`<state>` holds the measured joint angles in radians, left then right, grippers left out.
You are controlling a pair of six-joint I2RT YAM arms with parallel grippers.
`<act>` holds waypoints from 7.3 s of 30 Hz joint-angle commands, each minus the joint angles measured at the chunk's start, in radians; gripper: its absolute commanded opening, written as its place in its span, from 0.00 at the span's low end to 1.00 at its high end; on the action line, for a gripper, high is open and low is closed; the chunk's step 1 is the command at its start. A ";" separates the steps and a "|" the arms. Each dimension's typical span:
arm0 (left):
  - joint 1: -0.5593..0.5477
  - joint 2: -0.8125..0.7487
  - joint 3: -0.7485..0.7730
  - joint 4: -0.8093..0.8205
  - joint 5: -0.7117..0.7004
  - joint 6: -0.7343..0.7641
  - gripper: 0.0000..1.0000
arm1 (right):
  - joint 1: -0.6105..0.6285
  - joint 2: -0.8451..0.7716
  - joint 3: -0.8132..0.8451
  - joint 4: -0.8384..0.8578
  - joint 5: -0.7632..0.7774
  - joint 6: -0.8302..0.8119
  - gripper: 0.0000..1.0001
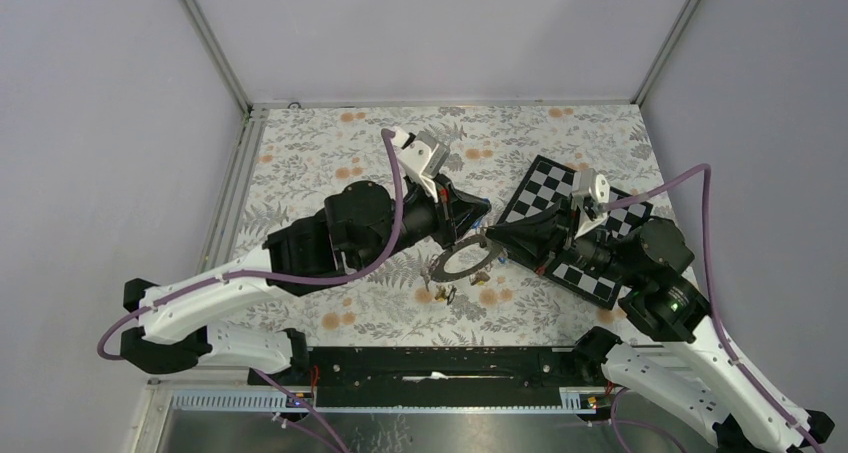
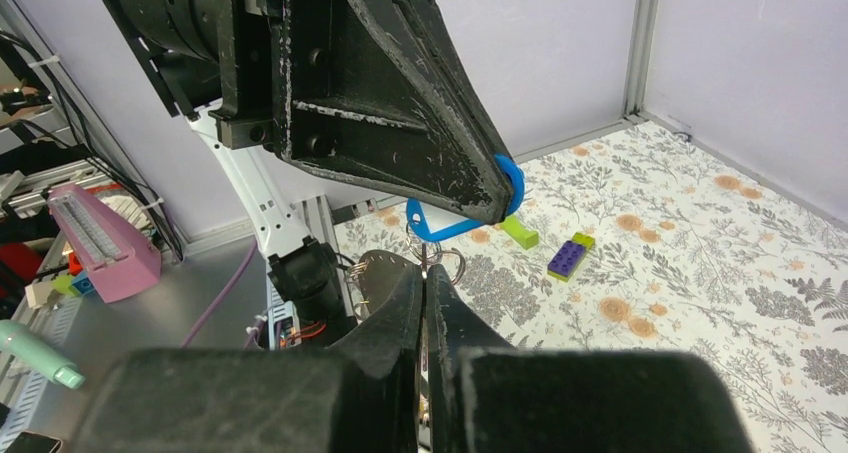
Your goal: Remove the keys from the keyring
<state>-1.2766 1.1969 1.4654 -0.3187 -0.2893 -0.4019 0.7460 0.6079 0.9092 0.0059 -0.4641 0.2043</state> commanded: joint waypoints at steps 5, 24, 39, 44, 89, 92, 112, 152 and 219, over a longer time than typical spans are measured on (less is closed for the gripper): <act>0.010 -0.085 0.001 0.071 -0.036 0.008 0.04 | -0.004 -0.035 0.074 -0.092 0.009 -0.063 0.00; 0.010 -0.119 -0.041 0.096 -0.031 0.008 0.04 | -0.004 -0.021 0.191 -0.121 -0.066 0.018 0.00; 0.010 -0.120 -0.018 0.127 -0.013 0.022 0.04 | -0.003 0.005 0.287 -0.088 -0.115 0.059 0.00; 0.010 -0.123 -0.016 0.133 -0.014 0.027 0.05 | -0.004 0.005 0.308 -0.074 -0.125 0.074 0.00; 0.010 -0.250 -0.128 0.260 0.507 0.101 0.09 | -0.005 0.082 0.409 0.033 -0.547 0.273 0.00; 0.010 -0.257 -0.135 0.265 0.515 0.101 0.09 | -0.004 0.084 0.411 0.029 -0.557 0.276 0.00; 0.010 -0.282 -0.156 0.301 0.545 0.106 0.03 | -0.004 0.040 0.400 -0.109 -0.493 0.186 0.00; 0.010 -0.262 -0.177 0.322 0.529 0.155 0.46 | -0.004 0.201 0.605 -0.517 -0.303 0.029 0.00; -0.325 -0.159 -0.836 1.053 -0.439 0.732 0.81 | -0.004 0.442 0.546 -0.962 0.149 0.409 0.00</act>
<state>-1.5986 1.0782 0.6315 0.6758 -0.7876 0.3477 0.7395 1.0687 1.4418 -0.9821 -0.2489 0.6716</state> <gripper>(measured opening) 0.821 0.022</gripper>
